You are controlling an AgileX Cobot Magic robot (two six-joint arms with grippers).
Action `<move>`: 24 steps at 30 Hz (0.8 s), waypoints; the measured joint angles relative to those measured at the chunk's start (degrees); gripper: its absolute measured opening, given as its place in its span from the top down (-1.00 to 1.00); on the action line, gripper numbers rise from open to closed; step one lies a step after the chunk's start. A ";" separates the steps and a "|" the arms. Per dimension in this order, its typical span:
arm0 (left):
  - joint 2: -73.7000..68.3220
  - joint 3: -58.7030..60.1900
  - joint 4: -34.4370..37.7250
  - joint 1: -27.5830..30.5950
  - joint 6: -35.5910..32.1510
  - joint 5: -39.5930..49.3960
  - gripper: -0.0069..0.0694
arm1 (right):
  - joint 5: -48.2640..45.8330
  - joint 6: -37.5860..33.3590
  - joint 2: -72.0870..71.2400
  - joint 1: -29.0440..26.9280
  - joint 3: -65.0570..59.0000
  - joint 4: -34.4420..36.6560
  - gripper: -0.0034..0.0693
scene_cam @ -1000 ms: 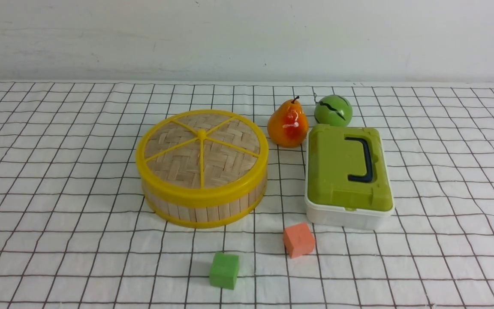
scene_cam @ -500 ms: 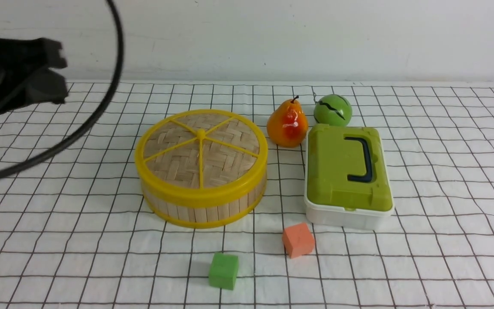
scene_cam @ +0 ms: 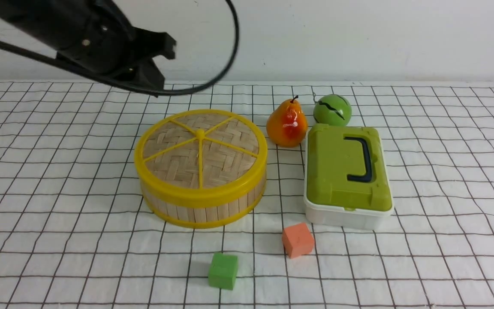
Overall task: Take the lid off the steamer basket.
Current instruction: Use the left arm to lift the lid of the steamer
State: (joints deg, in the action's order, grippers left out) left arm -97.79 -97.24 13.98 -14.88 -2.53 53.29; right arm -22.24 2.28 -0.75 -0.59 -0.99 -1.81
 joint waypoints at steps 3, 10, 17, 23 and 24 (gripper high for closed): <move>-6.06 -4.80 -9.06 -4.84 2.53 -0.13 0.79 | 0.00 0.00 0.00 0.00 0.00 0.00 0.25; -15.35 -9.17 -16.16 -7.52 3.29 -3.49 0.34 | 0.00 0.00 0.00 0.00 0.00 -0.04 0.25; -19.83 -9.54 -16.75 -7.47 3.50 -6.77 0.05 | 0.00 0.00 0.00 0.00 0.00 -0.04 0.25; -22.09 -9.66 -18.63 -7.47 6.16 -7.03 0.32 | 0.00 0.05 0.00 0.00 0.00 -0.04 0.25; -22.37 -9.66 -19.31 -7.47 6.91 -7.03 0.43 | 0.00 0.05 0.00 0.00 0.00 -0.04 0.25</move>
State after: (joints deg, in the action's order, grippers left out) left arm -120.16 -106.90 -5.33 -22.35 4.38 46.27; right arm -22.24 2.33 -0.75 -0.59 -0.99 -1.85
